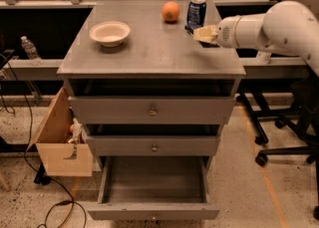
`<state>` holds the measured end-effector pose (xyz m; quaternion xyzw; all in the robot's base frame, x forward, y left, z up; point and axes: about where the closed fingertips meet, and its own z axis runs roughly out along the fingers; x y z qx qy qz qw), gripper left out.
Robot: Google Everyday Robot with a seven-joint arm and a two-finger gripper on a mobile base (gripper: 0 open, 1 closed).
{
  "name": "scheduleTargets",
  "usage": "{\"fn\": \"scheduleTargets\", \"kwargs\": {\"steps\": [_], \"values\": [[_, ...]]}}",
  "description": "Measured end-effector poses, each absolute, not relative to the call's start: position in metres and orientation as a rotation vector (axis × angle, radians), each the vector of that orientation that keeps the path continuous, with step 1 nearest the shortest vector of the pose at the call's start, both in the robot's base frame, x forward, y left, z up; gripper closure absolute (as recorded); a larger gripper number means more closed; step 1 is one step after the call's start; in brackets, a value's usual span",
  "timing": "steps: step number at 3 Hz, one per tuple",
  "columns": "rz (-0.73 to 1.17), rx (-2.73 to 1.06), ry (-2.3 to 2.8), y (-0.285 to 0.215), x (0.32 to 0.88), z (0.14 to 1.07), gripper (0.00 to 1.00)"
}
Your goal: Place rxbar blueberry into bottom drawer
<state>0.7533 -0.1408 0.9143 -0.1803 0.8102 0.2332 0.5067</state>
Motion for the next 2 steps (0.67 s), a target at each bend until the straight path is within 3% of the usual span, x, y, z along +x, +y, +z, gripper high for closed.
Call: {"fn": "scheduleTargets", "kwargs": {"steps": [2], "values": [[0.541, -0.966, 1.813, -0.104, 0.676, 0.953, 1.0]]}}
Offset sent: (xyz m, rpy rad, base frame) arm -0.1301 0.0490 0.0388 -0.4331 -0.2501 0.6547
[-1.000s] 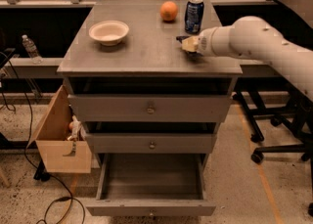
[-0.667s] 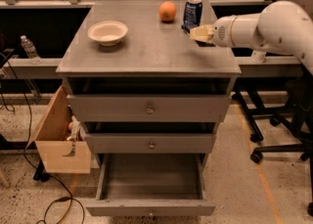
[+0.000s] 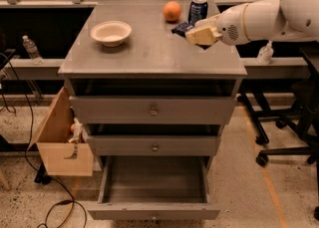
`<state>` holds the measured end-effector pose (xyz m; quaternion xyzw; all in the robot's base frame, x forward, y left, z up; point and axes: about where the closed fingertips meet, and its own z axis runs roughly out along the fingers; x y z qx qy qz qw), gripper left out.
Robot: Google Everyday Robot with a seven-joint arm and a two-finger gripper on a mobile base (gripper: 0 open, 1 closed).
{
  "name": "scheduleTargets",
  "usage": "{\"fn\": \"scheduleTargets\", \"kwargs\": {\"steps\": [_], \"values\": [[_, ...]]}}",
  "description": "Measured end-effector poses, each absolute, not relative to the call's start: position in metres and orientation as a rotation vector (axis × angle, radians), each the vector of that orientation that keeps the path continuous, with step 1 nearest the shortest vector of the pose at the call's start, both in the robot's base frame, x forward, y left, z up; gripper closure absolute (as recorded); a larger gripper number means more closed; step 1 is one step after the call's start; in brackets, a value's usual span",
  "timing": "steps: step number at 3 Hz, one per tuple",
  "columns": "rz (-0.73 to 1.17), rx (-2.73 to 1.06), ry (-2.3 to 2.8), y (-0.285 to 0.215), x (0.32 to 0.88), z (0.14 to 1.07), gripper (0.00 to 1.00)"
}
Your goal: Place rxbar blueberry into bottom drawer
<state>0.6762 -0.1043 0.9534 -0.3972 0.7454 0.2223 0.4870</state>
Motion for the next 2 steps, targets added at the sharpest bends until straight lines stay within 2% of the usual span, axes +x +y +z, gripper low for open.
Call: {"fn": "scheduleTargets", "kwargs": {"steps": [2], "values": [[0.517, -1.073, 1.778, -0.098, 0.6687, 0.9461, 1.0]]}}
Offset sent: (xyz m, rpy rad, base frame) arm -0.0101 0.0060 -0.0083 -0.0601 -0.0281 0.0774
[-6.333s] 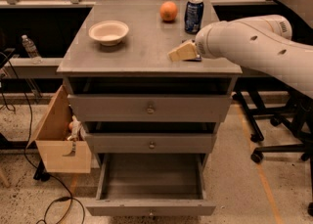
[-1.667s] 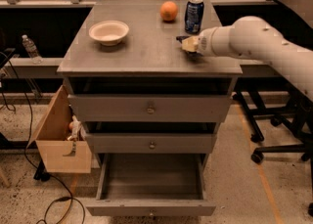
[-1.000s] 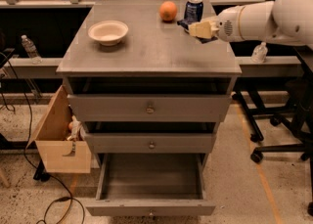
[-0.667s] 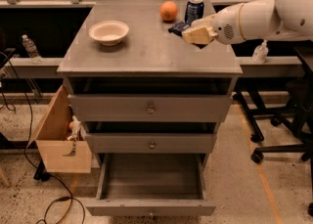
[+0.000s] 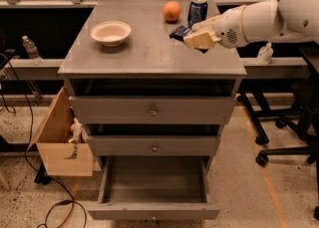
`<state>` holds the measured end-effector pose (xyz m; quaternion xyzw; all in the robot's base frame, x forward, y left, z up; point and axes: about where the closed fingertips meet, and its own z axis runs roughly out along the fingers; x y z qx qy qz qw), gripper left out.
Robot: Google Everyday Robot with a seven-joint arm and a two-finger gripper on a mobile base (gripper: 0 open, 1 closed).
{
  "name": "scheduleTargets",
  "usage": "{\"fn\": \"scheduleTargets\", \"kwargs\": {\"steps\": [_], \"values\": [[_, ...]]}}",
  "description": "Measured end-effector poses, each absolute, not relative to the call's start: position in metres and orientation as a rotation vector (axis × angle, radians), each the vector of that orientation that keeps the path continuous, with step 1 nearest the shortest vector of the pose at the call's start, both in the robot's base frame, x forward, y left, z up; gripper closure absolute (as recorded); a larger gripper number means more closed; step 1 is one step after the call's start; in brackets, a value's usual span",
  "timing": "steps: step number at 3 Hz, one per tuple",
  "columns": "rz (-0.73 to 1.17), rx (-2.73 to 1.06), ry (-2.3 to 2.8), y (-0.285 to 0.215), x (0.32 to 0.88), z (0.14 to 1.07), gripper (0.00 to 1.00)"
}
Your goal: Place rxbar blueberry into bottom drawer
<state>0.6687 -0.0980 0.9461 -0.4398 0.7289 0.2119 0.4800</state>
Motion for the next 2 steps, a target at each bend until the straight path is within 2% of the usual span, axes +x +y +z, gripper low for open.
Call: {"fn": "scheduleTargets", "kwargs": {"steps": [2], "values": [[0.511, -1.371, 1.891, -0.052, 0.616, 0.885, 1.0]]}}
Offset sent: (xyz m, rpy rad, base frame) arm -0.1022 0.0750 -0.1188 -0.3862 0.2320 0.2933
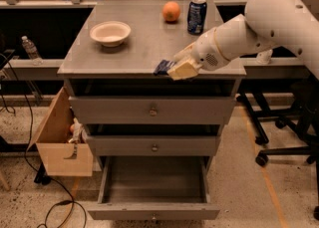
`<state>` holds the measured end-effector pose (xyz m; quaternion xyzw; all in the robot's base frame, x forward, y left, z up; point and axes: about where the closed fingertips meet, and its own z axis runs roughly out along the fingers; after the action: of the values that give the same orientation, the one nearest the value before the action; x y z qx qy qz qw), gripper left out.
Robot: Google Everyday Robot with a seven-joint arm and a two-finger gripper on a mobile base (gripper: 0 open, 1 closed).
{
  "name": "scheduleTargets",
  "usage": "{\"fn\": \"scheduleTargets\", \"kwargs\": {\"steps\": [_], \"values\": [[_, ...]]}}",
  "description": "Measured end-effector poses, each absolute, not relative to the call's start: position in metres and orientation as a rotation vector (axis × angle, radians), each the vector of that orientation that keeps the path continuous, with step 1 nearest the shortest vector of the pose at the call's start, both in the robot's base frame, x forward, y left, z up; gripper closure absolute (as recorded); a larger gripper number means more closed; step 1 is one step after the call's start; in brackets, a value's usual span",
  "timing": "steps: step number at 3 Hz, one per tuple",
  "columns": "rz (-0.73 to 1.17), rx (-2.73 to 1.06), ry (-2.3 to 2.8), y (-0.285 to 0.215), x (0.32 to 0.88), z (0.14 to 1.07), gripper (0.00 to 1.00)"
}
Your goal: Place rxbar blueberry into bottom drawer
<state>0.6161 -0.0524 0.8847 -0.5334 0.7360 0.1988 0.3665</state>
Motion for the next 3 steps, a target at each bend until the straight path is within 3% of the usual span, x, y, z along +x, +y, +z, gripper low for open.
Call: {"fn": "scheduleTargets", "kwargs": {"steps": [1, 3], "values": [[0.479, -1.527, 1.94, -0.033, 0.587, 0.844, 1.0], [0.394, -1.665, 1.956, -0.05, 0.569, 0.743, 1.0]]}}
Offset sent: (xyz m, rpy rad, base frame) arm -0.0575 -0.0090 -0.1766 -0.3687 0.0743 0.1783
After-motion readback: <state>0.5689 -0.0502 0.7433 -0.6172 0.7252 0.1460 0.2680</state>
